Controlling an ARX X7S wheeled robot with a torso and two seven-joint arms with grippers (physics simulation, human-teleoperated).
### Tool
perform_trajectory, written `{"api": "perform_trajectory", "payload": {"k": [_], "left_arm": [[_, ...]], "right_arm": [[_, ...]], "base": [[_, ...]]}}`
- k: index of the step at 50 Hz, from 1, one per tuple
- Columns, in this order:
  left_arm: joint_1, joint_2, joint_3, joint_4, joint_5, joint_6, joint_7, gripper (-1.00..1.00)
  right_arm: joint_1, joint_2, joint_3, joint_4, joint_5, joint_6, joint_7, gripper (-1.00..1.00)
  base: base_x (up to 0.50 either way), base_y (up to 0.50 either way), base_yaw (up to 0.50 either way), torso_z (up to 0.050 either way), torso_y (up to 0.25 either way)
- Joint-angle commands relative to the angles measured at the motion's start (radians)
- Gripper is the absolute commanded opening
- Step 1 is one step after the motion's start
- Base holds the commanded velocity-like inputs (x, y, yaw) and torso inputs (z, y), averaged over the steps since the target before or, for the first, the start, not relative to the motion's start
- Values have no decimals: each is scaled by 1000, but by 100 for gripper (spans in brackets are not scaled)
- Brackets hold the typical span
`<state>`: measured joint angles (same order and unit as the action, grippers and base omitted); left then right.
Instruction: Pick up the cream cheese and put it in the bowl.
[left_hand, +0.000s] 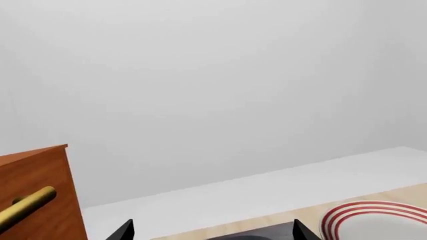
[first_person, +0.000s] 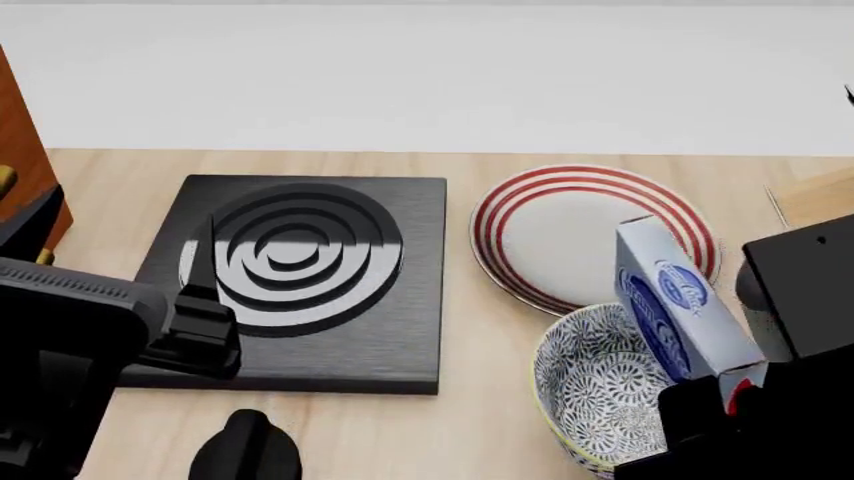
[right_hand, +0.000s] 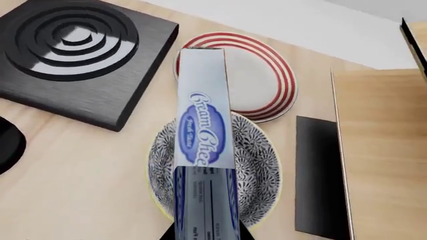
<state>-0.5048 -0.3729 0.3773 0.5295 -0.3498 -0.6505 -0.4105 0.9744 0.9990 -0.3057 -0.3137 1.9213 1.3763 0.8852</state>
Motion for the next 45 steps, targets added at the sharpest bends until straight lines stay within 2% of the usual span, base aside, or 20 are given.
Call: {"api": "perform_trajectory", "payload": {"k": [1, 11, 14, 29, 31, 45], "left_arm": [[-1, -2, 3, 2, -1, -1, -4, 100], [-3, -4, 6, 12, -3, -9, -9, 100], [-5, -1, 15, 10, 2, -11, -12, 100], [-2, -3, 17, 9, 0, -8, -17, 100], [-2, -4, 16, 10, 0, -10, -18, 100], [-5, -5, 22, -7, 2, -2, -17, 100]], "right_arm": [[4, 30, 5, 12, 4, -10, 4, -100], [113, 17, -74, 103, 58, 28, 46, -100], [211, 19, -143, 187, 127, 63, 97, -100], [217, -1, -189, 229, 94, 70, 73, -100], [260, -11, -217, 261, 117, 86, 88, -100], [236, -27, -235, 266, 57, 79, 40, -100]], "base": [[0, 0, 0, 0, 0], [0, 0, 0, 0, 1], [0, 0, 0, 0, 0], [0, 0, 0, 0, 0], [0, 0, 0, 5, 0], [0, 0, 0, 0, 1]]}}
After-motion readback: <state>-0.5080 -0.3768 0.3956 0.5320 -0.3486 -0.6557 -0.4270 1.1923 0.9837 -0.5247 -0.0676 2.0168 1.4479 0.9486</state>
